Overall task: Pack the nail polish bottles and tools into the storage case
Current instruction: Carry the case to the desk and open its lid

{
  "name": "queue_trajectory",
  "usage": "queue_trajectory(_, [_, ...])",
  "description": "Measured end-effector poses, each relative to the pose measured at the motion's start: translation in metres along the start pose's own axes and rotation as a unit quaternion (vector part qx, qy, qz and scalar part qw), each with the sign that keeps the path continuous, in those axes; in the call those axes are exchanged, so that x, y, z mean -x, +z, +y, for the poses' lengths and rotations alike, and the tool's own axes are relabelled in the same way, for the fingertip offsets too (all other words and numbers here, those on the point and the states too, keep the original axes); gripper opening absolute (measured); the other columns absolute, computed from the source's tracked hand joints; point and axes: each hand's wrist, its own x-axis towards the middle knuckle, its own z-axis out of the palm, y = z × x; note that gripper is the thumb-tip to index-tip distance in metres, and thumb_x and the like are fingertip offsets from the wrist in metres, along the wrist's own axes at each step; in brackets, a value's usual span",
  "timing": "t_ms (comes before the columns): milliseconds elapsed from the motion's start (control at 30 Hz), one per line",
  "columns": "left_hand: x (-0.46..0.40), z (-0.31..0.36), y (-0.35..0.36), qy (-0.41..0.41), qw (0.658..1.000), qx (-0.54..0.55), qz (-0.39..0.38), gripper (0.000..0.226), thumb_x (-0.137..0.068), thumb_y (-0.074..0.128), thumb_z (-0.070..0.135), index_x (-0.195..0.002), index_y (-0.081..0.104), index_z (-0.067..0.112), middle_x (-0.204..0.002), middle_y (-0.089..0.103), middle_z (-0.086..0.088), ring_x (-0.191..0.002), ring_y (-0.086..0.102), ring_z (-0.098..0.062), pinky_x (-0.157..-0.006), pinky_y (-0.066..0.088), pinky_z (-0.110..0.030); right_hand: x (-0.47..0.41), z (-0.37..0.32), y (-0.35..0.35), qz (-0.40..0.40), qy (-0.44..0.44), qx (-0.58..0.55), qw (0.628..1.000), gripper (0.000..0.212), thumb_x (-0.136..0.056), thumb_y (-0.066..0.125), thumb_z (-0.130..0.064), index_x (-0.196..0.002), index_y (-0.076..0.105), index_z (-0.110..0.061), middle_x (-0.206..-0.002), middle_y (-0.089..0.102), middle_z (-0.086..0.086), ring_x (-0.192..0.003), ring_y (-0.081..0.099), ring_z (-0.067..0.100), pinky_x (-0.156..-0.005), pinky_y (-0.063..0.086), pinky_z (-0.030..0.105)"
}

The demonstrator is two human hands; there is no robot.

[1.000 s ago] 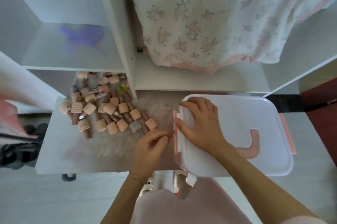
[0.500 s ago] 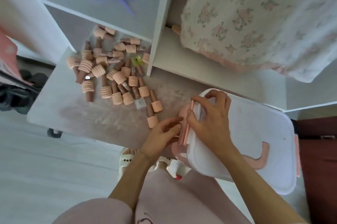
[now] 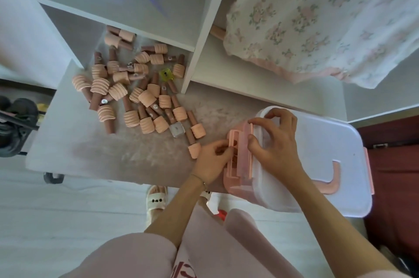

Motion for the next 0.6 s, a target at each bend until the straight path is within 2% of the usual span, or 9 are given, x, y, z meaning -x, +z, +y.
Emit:
queue_trajectory(100, [0.003, -0.003, -0.009, -0.034, 0.998, 0.039, -0.033, 0.018, -0.09, 0.056, 0.008, -0.105, 0.065, 0.013, -0.089, 0.07, -0.001, -0.075, 0.067, -0.007, -0.067, 0.054, -0.017, 0.001, 0.001, 0.001, -0.004, 0.002, 0.002, 1.0, 0.035, -0.071, 0.061, -0.029, -0.102, 0.066, -0.015, -0.114, 0.044, 0.011, -0.112, 0.029, 0.015, -0.092, 0.027, 0.025])
queue_trajectory(167, [0.001, -0.007, -0.014, -0.042, 0.998, -0.033, -0.026, 0.022, -0.09, 0.058, 0.01, -0.111, 0.063, 0.005, -0.093, 0.069, -0.007, -0.076, 0.066, -0.012, -0.069, 0.055, -0.02, 0.0, 0.001, 0.001, -0.004, 0.002, 0.001, 1.0, 0.036, -0.071, 0.06, -0.031, -0.103, 0.066, -0.016, -0.114, 0.044, 0.01, -0.112, 0.029, 0.014, -0.092, 0.025, 0.023])
queue_trajectory(233, [0.0, -0.008, -0.019, -0.051, 0.992, -0.119, 0.002, 0.025, -0.091, 0.055, 0.01, -0.113, 0.061, 0.001, -0.098, 0.067, -0.013, -0.082, 0.063, -0.02, -0.078, 0.055, -0.03, 0.001, 0.003, 0.001, -0.004, -0.004, 0.001, 1.0, 0.036, -0.072, 0.061, -0.033, -0.104, 0.066, -0.017, -0.113, 0.045, 0.01, -0.111, 0.029, 0.012, -0.091, 0.025, 0.02])
queue_trajectory(267, [-0.001, -0.006, -0.021, -0.048, 0.988, -0.143, 0.025, 0.022, -0.092, 0.053, 0.011, -0.11, 0.063, 0.003, -0.096, 0.066, -0.01, -0.085, 0.063, -0.022, -0.083, 0.053, -0.034, 0.001, 0.003, 0.001, -0.005, -0.007, 0.0, 1.0, 0.036, -0.072, 0.061, -0.034, -0.104, 0.066, -0.017, -0.113, 0.045, 0.009, -0.11, 0.028, 0.009, -0.09, 0.024, 0.017])
queue_trajectory(333, [0.0, 0.005, -0.026, -0.017, 0.984, -0.164, 0.074, 0.014, -0.092, 0.053, 0.014, -0.098, 0.065, 0.016, -0.092, 0.065, -0.001, -0.09, 0.063, -0.022, -0.087, 0.051, -0.037, 0.001, 0.004, 0.001, -0.006, -0.01, -0.014, 1.0, 0.037, -0.074, 0.062, -0.035, -0.106, 0.065, -0.018, -0.113, 0.045, 0.005, -0.109, 0.027, 0.006, -0.091, 0.02, 0.011])
queue_trajectory(400, [0.001, 0.021, -0.029, 0.024, 0.981, -0.168, 0.1, 0.015, -0.091, 0.053, 0.016, -0.088, 0.062, 0.029, -0.09, 0.065, 0.003, -0.091, 0.063, -0.02, -0.086, 0.051, -0.034, 0.002, 0.006, -0.002, -0.006, -0.014, -0.045, 0.999, 0.035, -0.076, 0.061, -0.033, -0.107, 0.065, -0.017, -0.111, 0.042, -0.002, -0.108, 0.029, 0.002, -0.092, 0.023, 0.004])
queue_trajectory(500, [0.006, 0.047, -0.025, 0.085, 0.975, -0.18, 0.097, 0.013, -0.092, 0.053, 0.019, -0.094, 0.06, 0.029, -0.092, 0.064, 0.009, -0.092, 0.061, -0.01, -0.085, 0.048, -0.021, 0.006, 0.015, -0.013, -0.031, -0.007, -0.106, 0.994, 0.031, -0.081, 0.058, -0.026, -0.112, 0.06, -0.021, -0.117, 0.043, -0.013, -0.11, 0.034, -0.008, -0.096, 0.021, 0.0])
queue_trajectory(567, [0.01, 0.064, -0.015, 0.128, 0.963, -0.22, 0.094, 0.014, -0.092, 0.053, 0.02, -0.103, 0.061, 0.024, -0.096, 0.06, 0.012, -0.089, 0.056, 0.002, -0.079, 0.042, -0.004, 0.013, 0.024, -0.022, -0.063, 0.0, -0.132, 0.989, 0.034, -0.085, 0.059, -0.023, -0.117, 0.053, -0.031, -0.129, 0.042, -0.018, -0.122, 0.034, -0.008, -0.106, 0.019, 0.008])
queue_trajectory(600, [0.011, 0.073, -0.009, 0.151, 0.953, -0.245, 0.094, 0.017, -0.092, 0.053, 0.02, -0.107, 0.061, 0.021, -0.099, 0.057, 0.012, -0.088, 0.054, 0.004, -0.077, 0.04, -0.001, 0.018, 0.029, -0.026, -0.073, -0.003, -0.13, 0.989, 0.036, -0.086, 0.06, -0.023, -0.118, 0.05, -0.034, -0.132, 0.042, -0.017, -0.128, 0.032, -0.004, -0.112, 0.015, 0.015])
